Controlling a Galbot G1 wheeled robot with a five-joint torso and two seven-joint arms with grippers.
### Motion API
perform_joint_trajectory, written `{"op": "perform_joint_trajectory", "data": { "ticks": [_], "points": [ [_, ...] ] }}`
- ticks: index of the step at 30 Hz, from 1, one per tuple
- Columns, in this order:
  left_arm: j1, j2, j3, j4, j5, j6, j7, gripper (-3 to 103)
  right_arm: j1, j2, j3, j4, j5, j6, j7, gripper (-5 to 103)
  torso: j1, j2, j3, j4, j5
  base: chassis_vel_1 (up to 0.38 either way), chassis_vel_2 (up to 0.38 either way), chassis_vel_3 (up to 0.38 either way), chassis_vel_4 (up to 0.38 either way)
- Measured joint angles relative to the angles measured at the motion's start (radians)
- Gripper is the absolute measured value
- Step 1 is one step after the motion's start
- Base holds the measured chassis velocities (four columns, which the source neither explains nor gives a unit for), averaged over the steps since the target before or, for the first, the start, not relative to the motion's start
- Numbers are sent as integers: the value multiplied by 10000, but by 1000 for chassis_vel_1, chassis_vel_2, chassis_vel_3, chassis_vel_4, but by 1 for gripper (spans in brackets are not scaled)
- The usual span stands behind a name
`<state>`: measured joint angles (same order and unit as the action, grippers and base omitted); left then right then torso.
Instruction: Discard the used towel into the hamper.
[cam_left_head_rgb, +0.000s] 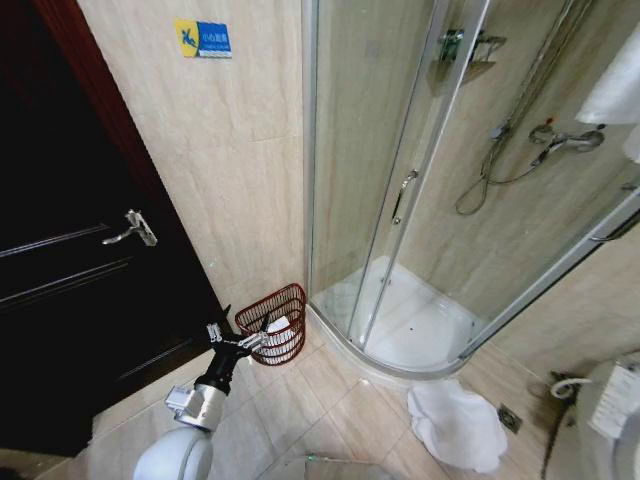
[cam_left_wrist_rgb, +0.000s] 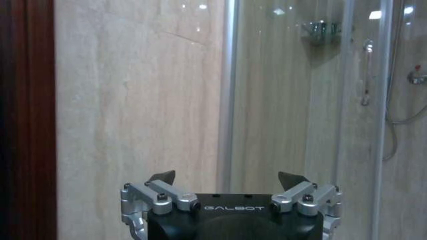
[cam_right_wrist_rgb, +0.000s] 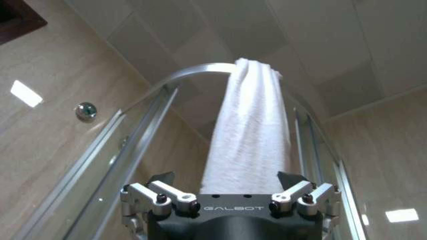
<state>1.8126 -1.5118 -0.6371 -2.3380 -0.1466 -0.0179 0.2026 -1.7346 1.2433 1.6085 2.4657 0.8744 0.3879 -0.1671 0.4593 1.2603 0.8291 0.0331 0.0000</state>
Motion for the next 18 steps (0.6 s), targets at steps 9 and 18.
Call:
{"op": "perform_joint_trajectory", "data": {
  "ticks": [9,18],
  "points": [
    [-1,-6,2,1,-1,1,3,100,1249,-813,-182,-532,129,-496,235,100,1,-1,1,2,-1,-138,-150,155,117],
    [-1,2,-2,1,0,1,0,100,2636,-2237,-275,-1033,148,-1303,1073,100,-16,-38,-14,-1,0,52,17,-25,-3]
  ]
}}
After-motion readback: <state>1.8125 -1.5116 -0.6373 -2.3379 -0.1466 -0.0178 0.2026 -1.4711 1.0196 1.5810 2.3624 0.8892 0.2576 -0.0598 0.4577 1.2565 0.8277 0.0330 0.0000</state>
